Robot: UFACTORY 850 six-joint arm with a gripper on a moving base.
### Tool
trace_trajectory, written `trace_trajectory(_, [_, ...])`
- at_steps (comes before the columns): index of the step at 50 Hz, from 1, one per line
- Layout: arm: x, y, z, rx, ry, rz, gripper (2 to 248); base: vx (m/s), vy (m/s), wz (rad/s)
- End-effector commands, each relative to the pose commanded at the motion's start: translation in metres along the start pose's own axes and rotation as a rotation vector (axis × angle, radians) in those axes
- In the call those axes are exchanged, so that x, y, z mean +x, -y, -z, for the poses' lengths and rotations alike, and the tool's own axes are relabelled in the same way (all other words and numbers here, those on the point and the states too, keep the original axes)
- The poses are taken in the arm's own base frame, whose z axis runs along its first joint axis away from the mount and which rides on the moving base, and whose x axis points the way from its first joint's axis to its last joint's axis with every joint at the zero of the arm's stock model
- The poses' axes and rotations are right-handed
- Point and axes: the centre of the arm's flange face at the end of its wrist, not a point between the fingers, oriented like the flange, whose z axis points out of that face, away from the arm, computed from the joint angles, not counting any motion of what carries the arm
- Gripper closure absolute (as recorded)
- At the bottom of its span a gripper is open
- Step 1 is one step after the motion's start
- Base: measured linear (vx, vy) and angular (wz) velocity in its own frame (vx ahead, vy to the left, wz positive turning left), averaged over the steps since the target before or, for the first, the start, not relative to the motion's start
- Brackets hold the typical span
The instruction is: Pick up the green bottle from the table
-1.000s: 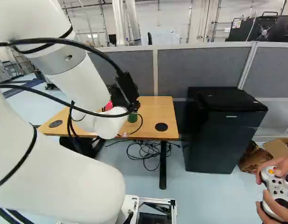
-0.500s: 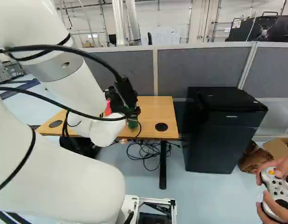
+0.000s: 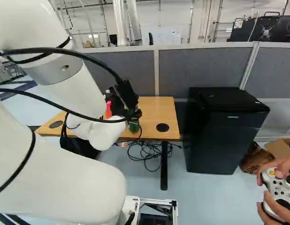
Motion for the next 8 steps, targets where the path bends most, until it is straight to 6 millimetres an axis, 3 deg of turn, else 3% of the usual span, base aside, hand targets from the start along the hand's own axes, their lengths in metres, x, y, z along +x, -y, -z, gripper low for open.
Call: trace_trajectory(8, [0.0, 0.0, 0.0, 0.0, 0.0, 0.0, 128, 0.0, 0.0, 0.0])
